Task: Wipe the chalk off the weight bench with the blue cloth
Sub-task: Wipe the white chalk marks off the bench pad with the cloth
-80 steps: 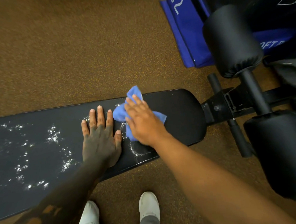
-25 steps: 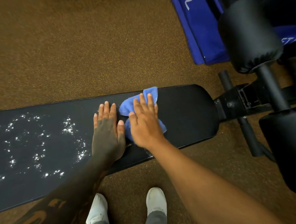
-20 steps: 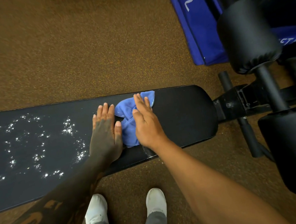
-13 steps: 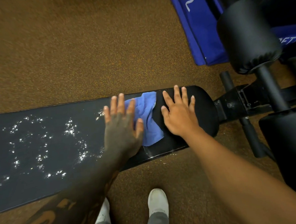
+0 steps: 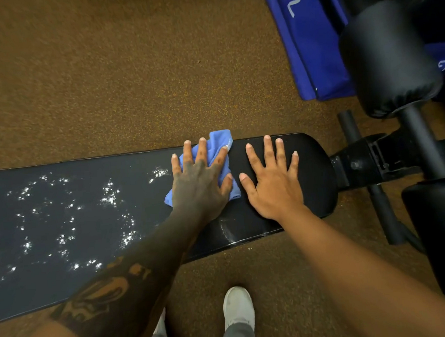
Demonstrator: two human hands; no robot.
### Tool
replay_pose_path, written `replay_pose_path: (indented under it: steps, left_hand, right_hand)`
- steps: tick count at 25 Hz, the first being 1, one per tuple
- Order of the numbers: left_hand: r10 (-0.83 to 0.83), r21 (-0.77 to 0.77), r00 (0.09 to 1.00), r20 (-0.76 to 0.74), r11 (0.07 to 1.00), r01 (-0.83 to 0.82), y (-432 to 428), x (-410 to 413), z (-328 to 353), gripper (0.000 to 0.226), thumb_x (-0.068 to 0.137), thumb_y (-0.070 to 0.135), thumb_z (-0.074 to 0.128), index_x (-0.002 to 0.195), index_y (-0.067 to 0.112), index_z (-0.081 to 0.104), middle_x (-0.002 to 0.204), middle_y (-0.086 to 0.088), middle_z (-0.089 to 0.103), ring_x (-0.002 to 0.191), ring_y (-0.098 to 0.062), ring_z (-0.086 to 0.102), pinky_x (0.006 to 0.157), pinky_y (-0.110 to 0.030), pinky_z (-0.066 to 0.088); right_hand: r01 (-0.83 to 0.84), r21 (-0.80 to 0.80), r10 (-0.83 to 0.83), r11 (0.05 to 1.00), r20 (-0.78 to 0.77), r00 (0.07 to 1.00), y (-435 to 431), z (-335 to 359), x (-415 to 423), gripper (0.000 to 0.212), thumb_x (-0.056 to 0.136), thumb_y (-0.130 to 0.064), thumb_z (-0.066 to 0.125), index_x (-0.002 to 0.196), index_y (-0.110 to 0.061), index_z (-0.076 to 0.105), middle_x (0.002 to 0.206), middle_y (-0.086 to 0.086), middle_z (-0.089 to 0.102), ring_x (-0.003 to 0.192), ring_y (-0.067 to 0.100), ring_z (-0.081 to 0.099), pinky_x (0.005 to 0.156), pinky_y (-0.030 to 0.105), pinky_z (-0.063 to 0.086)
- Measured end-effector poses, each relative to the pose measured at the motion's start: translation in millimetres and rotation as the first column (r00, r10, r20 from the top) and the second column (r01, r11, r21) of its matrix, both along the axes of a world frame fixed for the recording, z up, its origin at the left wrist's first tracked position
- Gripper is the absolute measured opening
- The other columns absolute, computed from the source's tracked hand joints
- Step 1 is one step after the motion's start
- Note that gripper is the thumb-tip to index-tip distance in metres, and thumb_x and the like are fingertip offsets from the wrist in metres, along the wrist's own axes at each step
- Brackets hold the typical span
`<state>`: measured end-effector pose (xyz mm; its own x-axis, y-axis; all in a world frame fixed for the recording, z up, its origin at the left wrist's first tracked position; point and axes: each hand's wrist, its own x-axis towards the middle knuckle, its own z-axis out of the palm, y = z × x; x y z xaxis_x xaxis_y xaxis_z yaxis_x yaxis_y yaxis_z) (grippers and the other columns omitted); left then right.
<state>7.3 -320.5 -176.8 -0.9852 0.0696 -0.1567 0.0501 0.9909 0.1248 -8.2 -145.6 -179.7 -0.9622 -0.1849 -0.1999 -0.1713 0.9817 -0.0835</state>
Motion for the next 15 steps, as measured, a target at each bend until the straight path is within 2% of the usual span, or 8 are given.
replay_pose_path:
  steps: [5,7,11,13,15]
  left_hand:
    - [0.251,0.079,0.966,-0.055,0.966,-0.246,-31.9,39.3,3.1,0.054,0.095,0.034,0.040,0.146,0.018,0.038,0.156,-0.016,0.029,0.145,-0.043,0.014,0.115,-0.059,0.019]
    - [0.197,0.060,0.979,-0.047,0.979,-0.194,-22.5,58.5,3.6,0.053,0.094,0.031,0.038,0.144,0.015,0.042,0.154,-0.015,0.035,0.144,-0.043,0.019,0.114,-0.059,0.021]
    - [-0.083,0.002,0.995,-0.059,0.997,0.083,-4.2,19.8,0.9,0.054,0.095,0.035,0.029,0.146,0.017,0.037,0.155,-0.013,0.034,0.144,-0.040,0.021,0.114,-0.055,0.021]
    - [-0.076,-0.045,0.996,-0.038,0.996,0.074,-10.9,-3.9,-0.4,0.056,0.096,0.035,0.030,0.149,0.017,0.030,0.156,-0.014,0.030,0.144,-0.040,0.021,0.114,-0.054,0.021]
    - [0.051,-0.051,0.999,-0.013,0.997,-0.051,-30.3,-13.6,1.6,0.056,0.097,0.031,0.035,0.150,0.015,0.028,0.156,-0.017,0.030,0.143,-0.040,0.022,0.114,-0.054,0.021]
  right_hand:
    - [-0.005,0.000,0.005,1.000,-0.003,1.000,-1.0,-1.0,0.2,0.069,0.092,-0.063,0.020,0.152,-0.033,0.004,0.161,0.010,-0.006,0.147,0.031,-0.012,0.115,0.061,-0.001]
    - [0.003,0.014,-0.003,1.000,0.005,1.000,-2.5,0.6,0.2,0.070,0.092,-0.063,0.018,0.152,-0.032,0.003,0.161,0.010,-0.006,0.146,0.032,-0.013,0.114,0.061,0.000]
    - [0.003,0.028,-0.003,1.000,0.002,1.000,-4.0,0.3,0.0,0.070,0.091,-0.062,0.019,0.152,-0.031,0.002,0.161,0.011,-0.006,0.146,0.032,-0.012,0.114,0.062,0.001]
    - [0.002,0.025,-0.002,1.000,-0.002,1.000,-3.7,-0.8,0.3,0.070,0.091,-0.061,0.019,0.152,-0.032,0.002,0.161,0.011,-0.006,0.146,0.031,-0.012,0.114,0.061,0.001]
    - [-0.001,0.028,0.001,1.000,-0.003,1.000,-2.4,-1.2,1.2,0.069,0.092,-0.061,0.017,0.152,-0.032,0.002,0.161,0.011,-0.006,0.146,0.032,-0.012,0.115,0.061,0.000]
